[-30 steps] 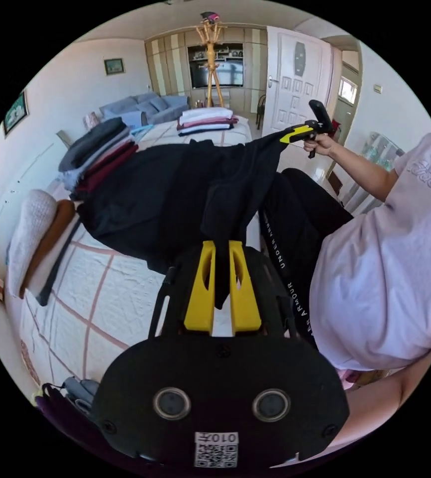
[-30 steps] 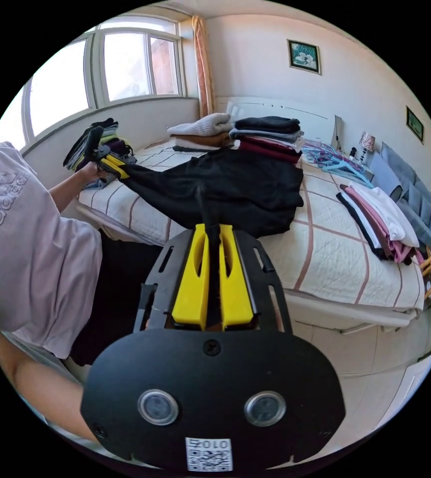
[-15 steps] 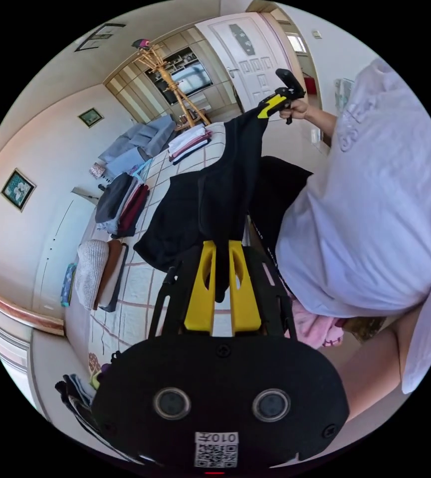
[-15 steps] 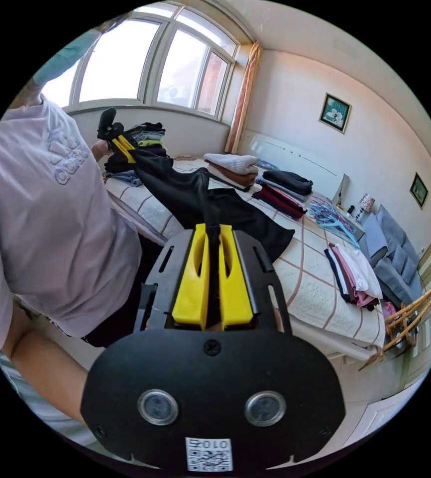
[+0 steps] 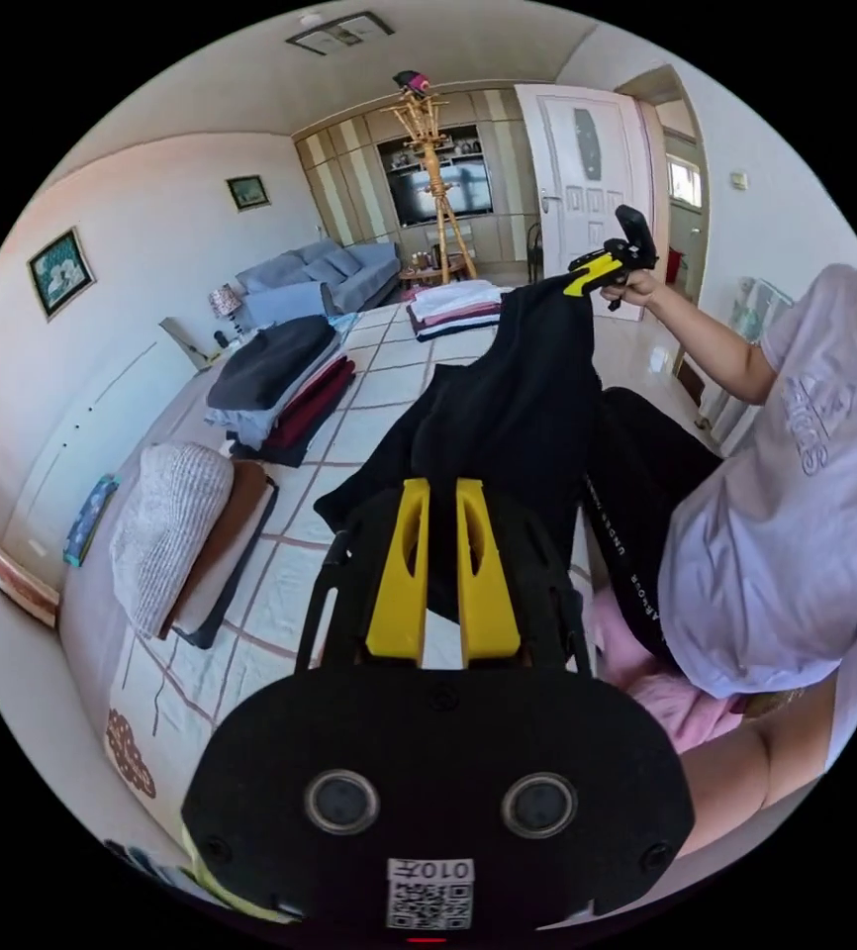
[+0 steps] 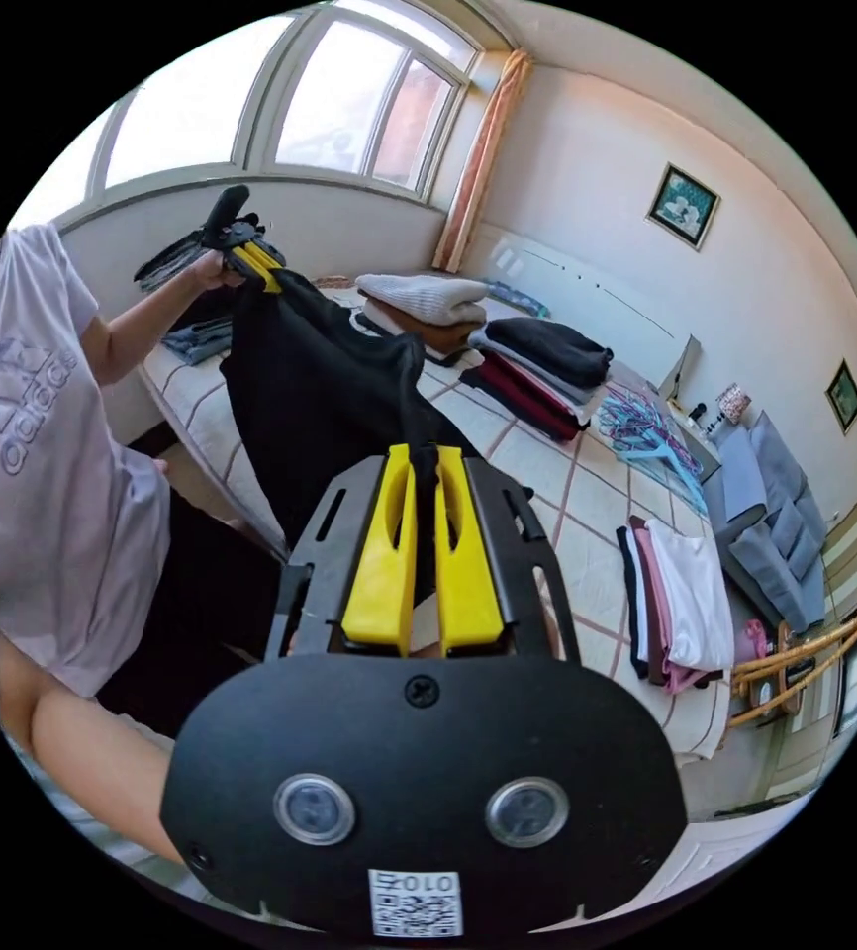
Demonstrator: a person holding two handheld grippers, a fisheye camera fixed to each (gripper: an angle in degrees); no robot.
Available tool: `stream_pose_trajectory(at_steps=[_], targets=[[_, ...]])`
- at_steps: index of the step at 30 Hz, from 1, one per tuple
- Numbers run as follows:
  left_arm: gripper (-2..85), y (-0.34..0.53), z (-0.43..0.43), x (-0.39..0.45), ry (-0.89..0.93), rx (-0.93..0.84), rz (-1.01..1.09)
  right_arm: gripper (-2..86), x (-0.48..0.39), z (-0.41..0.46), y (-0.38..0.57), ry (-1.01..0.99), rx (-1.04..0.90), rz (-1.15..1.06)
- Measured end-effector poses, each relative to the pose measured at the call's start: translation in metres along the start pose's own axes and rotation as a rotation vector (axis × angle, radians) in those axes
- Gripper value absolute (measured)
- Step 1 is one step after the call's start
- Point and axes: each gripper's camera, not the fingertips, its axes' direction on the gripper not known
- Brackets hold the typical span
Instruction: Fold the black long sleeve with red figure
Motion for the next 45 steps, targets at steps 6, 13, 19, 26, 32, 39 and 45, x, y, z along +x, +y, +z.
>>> stream_pose_trajectory(at_steps=[6, 13, 19, 26, 32, 39, 45], targets=[[5.2, 0.0, 0.175, -0.147, 0.233, -0.234, -0.278, 4.7, 0.134, 0.18, -0.027, -0.231, -0.337, 0.344], [5.8, 0.029, 0.212, -0.191, 0.358, -0.135, -0.41, 4.7, 0.16, 0.221, -0.037, -0.248, -0.379, 0.37], [9.1, 0.043, 0.203, -0.213, 0.211, -0.171, -0.537, 7.2, 0.186, 0.224, -0.037, -0.145, -0.456, 0.508], [12.6, 0.064, 0.126, -0.139, 0.077, -0.136, -0.563, 12.0, 0.162, 0.122, -0.017, -0.068, -0.185, 0.625], [13.8, 0.114, 0.111, -0.044, 0.115, -0.185, -0.585, 14.0, 0.112, 0.1, 0.045, -0.24, -0.314, 0.637], [11.1, 0.13, 0.142, -0.04, 0.16, -0.134, -0.663, 12.7, 0.107, 0.122, 0.082, -0.328, -0.272, 0.797], [3.4, 0.107, 0.149, -0.039, 0.194, -0.16, -0.574, 4.4, 0.112, 0.134, 0.063, -0.388, -0.265, 0.756]])
